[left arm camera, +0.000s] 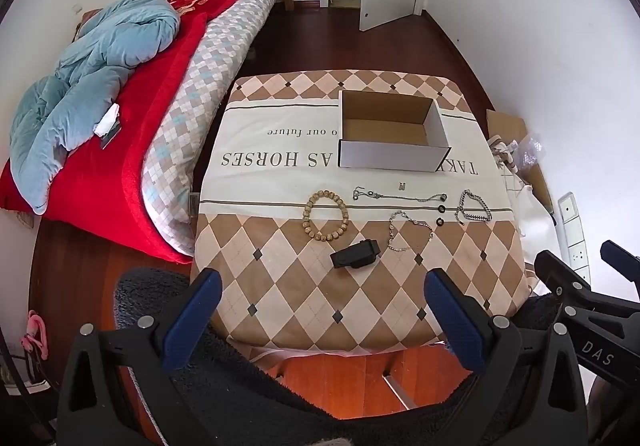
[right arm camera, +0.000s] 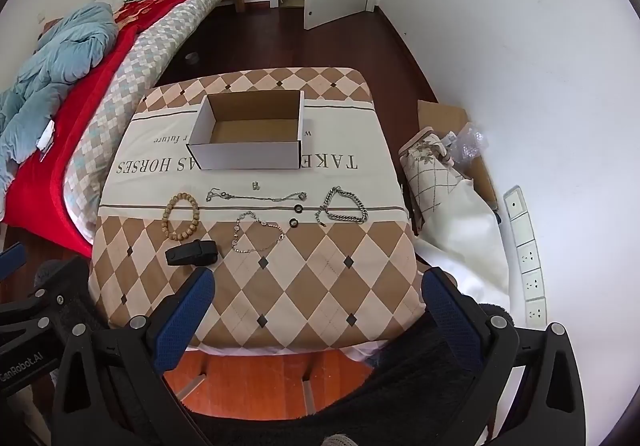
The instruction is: Organize jewelry
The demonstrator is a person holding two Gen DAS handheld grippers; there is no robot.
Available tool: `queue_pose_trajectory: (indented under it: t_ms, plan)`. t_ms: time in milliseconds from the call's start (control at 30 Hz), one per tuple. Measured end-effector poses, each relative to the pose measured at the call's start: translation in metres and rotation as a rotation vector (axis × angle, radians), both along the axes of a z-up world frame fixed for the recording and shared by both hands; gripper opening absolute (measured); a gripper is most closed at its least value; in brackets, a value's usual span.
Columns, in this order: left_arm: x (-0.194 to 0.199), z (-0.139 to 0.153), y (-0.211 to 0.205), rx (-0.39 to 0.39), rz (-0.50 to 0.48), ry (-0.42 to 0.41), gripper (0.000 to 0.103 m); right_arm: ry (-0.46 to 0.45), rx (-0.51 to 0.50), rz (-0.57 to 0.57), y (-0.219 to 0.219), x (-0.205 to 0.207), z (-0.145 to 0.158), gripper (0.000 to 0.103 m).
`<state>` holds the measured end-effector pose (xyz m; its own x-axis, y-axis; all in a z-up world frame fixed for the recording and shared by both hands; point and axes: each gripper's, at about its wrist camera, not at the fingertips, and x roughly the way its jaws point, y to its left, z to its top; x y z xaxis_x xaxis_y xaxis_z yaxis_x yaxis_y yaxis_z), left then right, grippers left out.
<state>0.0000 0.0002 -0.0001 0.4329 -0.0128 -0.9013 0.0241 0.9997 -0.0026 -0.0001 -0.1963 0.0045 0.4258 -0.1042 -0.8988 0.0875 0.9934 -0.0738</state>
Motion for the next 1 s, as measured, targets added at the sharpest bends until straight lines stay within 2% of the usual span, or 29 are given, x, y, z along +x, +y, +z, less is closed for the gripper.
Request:
queue_pose_trajectory:
  t_ms: [1000]
  plan:
    - [0.004,0.005,-0.0021,0.006,0.003,-0.016,0.103,-0.011,-0.009,0.004,-0.0013,-0.0017,0.0075,0.103]
